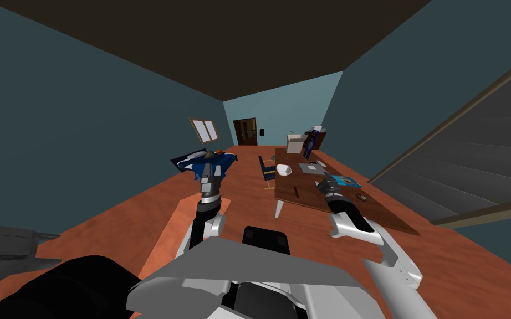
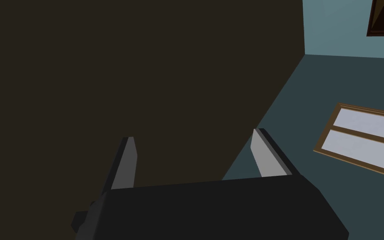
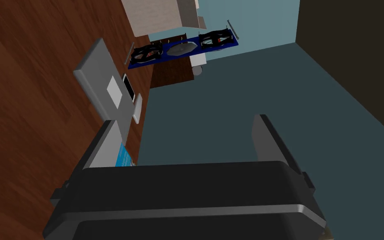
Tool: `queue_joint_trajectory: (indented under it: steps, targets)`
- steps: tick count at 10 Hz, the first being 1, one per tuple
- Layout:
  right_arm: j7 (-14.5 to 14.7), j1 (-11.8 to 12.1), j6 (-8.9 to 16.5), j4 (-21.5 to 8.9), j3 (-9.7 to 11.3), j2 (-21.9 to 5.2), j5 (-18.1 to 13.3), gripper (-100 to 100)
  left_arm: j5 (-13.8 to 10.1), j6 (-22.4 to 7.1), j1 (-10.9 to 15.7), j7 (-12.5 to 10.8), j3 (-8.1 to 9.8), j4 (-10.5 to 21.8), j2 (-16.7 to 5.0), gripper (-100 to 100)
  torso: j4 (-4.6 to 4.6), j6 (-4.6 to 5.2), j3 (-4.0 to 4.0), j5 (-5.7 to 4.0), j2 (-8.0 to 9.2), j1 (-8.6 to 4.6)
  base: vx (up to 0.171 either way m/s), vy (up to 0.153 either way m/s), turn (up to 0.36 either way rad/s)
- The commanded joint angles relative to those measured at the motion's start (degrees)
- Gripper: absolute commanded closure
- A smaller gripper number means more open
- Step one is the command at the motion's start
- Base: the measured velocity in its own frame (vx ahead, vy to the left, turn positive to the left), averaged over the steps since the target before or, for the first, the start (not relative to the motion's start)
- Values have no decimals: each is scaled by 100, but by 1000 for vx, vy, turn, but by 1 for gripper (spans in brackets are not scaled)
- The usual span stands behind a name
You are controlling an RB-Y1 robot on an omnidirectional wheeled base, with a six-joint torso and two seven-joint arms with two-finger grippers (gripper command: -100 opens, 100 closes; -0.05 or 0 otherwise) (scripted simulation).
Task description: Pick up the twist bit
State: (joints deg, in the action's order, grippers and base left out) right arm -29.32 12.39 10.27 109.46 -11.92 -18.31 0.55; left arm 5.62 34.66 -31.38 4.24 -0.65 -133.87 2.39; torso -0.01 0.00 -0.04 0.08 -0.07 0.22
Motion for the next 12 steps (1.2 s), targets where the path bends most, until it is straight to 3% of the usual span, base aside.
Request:
queue_joint_trajectory:
  steps: [1,3,6,8,9,12]
  targets:
    - [-249,-94,286,-262,-122,-85,155,-100,0,0,0,0,0,0,0,0,0,0,0,0,0,0,16,81,24]
    - [-249,-94,455,-262,-122,-85,155,-100,0,0,0,0,0,0,0,0,-2,0,-4,1,-6,7,22,68,3]
    - [-700,-284,996,-816,-362,-257,491,-100,0,0,0,0,0,0,0,0,-3,-1,-6,0,-11,7,36,96,28]
    - [-700,-284,1182,-858,-362,-257,491,-100,0,0,0,0,0,0,0,0,-3,0,-8,2,-13,12,28,73,3]
    - [-913,-374,1469,-1075,-485,-345,674,-100,0,0,0,0,0,0,0,0,-2,0,-5,-1,-7,-4,33,74,45]
    - [-1115,-460,1894,-1484,-608,-433,866,-100,0,0,0,0,0,0,0,0,-4,-1,-10,1,-18,6,48,80,32]
